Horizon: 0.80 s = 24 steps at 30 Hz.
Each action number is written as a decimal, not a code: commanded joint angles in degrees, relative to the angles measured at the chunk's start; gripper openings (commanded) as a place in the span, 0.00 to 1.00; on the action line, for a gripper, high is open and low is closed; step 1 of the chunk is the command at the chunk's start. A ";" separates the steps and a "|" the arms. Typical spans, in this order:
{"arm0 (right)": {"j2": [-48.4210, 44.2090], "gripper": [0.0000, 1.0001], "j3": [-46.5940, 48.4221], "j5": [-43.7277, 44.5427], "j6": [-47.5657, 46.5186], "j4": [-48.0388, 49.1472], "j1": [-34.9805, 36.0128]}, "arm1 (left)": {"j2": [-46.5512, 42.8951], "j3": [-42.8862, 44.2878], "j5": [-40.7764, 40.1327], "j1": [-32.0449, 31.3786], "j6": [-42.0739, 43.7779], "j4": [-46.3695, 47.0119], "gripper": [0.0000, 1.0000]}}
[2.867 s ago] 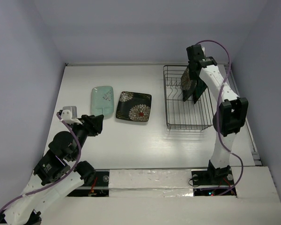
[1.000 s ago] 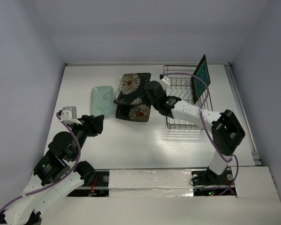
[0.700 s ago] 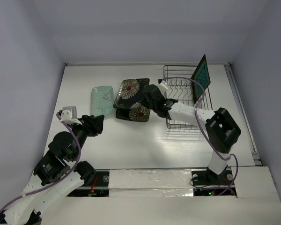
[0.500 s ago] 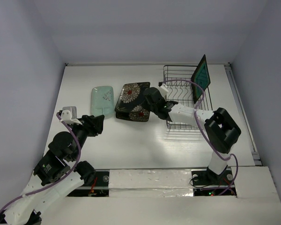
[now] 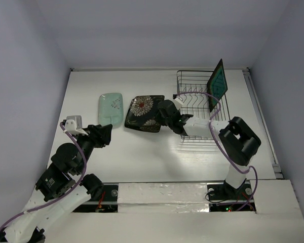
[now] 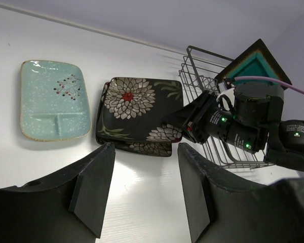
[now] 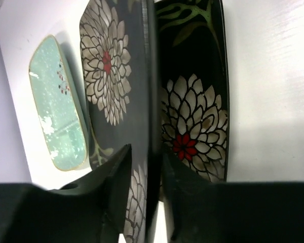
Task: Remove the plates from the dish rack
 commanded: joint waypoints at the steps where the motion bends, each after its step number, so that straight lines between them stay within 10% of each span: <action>1: -2.34 0.36 -0.13 -1.08 -0.68 7.75 0.21 | -0.56 -0.42 0.32 0.13 0.00 2.14 0.50; 15: -2.34 1.00 -0.05 0.05 -8.50 -1.74 0.21 | -1.26 -0.42 0.06 0.13 -0.09 2.13 0.50; 24: -4.36 1.00 4.17 -0.20 -18.07 -12.64 0.21 | -1.44 -0.42 -0.21 0.13 -0.18 1.96 0.50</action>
